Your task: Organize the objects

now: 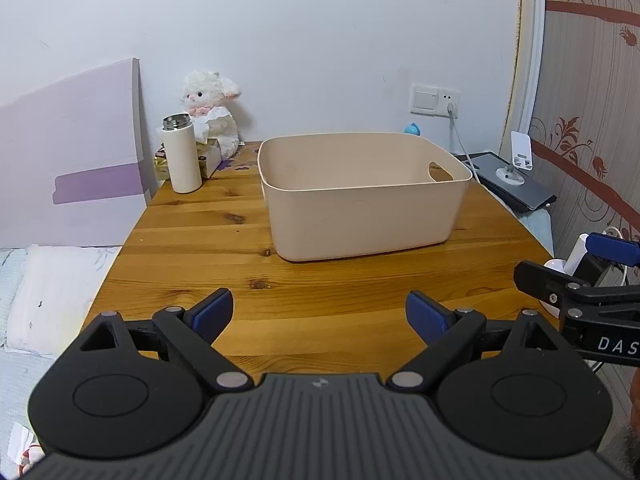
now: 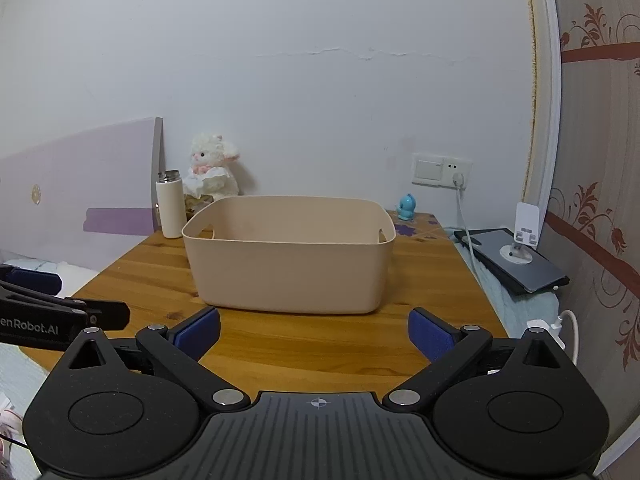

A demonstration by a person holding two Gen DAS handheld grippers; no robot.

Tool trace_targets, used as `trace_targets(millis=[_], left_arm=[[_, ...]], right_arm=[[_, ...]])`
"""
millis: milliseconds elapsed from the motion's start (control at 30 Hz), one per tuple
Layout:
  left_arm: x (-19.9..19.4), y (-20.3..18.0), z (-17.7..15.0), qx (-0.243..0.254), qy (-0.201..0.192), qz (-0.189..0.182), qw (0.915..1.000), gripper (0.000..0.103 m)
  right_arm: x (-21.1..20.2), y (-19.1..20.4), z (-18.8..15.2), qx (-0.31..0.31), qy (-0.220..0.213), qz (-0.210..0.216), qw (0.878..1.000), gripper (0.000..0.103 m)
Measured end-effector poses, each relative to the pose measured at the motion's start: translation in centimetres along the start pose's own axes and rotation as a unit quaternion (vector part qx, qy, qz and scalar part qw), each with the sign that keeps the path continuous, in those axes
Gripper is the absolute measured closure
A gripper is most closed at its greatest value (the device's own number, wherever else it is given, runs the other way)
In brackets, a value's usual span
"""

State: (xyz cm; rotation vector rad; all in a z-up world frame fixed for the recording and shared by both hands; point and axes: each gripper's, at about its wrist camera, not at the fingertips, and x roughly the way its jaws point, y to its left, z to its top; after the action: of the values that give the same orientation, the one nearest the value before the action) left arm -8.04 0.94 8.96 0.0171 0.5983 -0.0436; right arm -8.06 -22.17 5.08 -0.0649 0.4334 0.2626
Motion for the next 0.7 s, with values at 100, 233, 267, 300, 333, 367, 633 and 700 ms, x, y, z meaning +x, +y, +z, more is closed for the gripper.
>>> trace_targets(millis=[100, 233, 267, 300, 333, 367, 633, 700], left_arm=[[-0.6, 0.1, -0.1, -0.003, -0.003, -0.003, 1.0, 0.009], [-1.1, 0.2, -0.2, -0.006, -0.005, -0.004, 1.0, 0.009], [-1.3, 0.2, -0.3, -0.006, -0.006, -0.004, 1.0, 0.009], [-1.4, 0.2, -0.3, -0.006, -0.008, -0.004, 0.9999, 0.009], [-1.6, 0.2, -0.3, -0.005, -0.009, -0.004, 0.9999, 0.009], [-1.6, 0.2, -0.3, -0.005, -0.01, -0.003, 0.9999, 0.009], [-2.0, 0.5, -0.3, -0.009, -0.011, -0.006, 0.9999, 0.009], [-2.0, 0.5, -0.3, -0.008, -0.01, -0.006, 0.9999, 0.009]], right_arm=[[-0.4, 0.1, -0.3, -0.002, 0.0, -0.003, 1.0, 0.001], [-0.8, 0.1, -0.4, -0.003, -0.002, -0.004, 1.0, 0.001], [-0.8, 0.1, -0.4, -0.003, -0.003, -0.005, 1.0, 0.001], [-0.9, 0.1, -0.4, -0.004, -0.003, -0.005, 1.0, 0.001], [-1.0, 0.1, -0.5, -0.005, -0.004, -0.005, 1.0, 0.001], [-1.0, 0.2, -0.4, -0.005, -0.005, -0.005, 1.0, 0.001], [-1.2, 0.7, -0.4, -0.014, -0.006, -0.002, 1.0, 0.001], [-1.2, 0.7, -0.4, -0.014, -0.006, -0.002, 1.0, 0.001]])
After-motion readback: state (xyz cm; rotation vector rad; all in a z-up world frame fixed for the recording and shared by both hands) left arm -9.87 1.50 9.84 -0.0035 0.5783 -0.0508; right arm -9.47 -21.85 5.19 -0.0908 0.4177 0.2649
